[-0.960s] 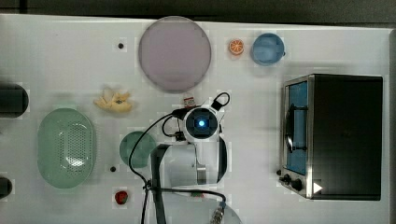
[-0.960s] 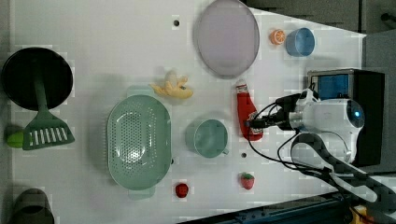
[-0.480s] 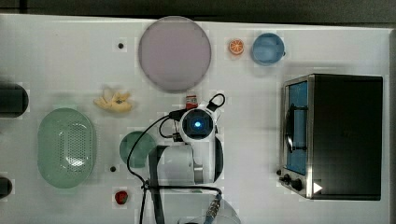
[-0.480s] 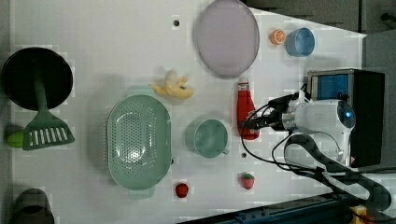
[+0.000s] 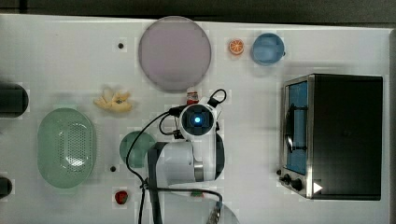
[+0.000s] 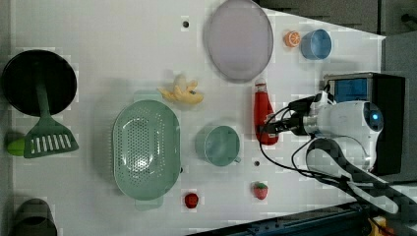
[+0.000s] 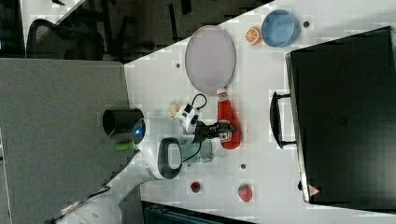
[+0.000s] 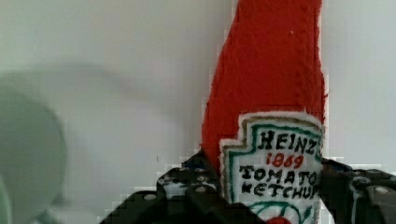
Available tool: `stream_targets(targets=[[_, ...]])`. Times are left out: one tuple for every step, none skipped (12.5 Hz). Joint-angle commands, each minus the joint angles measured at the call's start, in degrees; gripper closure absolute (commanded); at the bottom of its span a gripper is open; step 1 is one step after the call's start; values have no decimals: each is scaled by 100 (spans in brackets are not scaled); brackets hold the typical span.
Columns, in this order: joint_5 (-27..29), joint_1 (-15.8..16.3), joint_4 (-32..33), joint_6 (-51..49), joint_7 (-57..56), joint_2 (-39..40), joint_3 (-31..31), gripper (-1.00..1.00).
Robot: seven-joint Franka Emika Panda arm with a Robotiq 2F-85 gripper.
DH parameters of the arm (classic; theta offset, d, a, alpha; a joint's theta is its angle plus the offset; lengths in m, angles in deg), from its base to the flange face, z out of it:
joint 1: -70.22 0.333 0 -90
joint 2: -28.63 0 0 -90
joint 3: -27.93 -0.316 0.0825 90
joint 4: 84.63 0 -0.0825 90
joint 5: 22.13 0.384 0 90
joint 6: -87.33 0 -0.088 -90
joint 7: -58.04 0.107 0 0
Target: Pick Ketchup from the table and place it in strainer.
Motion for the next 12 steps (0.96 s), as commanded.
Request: stream_targets(targets=[[61,-31,-278,-911,16,-1105,-98,-25],[64,-9,-411,-1391,79,-1392,-163,-25],[70,17,-562,-1849,97,-1642,-251,-25],[73,45,-713,-2220,122,-1846,-368,-25],[96,85,-868,-2497,241,-2003,-508,-25],[124,129,-1015,-2712,476,-2123,-669,-25],[195,178,-1147,-2897,775,-2209,-848,-25],[334,224,-1257,-3057,1094,-2257,-1036,-25],[482,268,-1334,-3172,1474,-2261,-1238,-25],[649,318,-1373,-3186,1916,-2247,-1451,-25],[775,374,-1395,-3163,2354,-2216,-1689,-25],[818,425,-1403,-3124,2732,-2166,-1933,-25]])
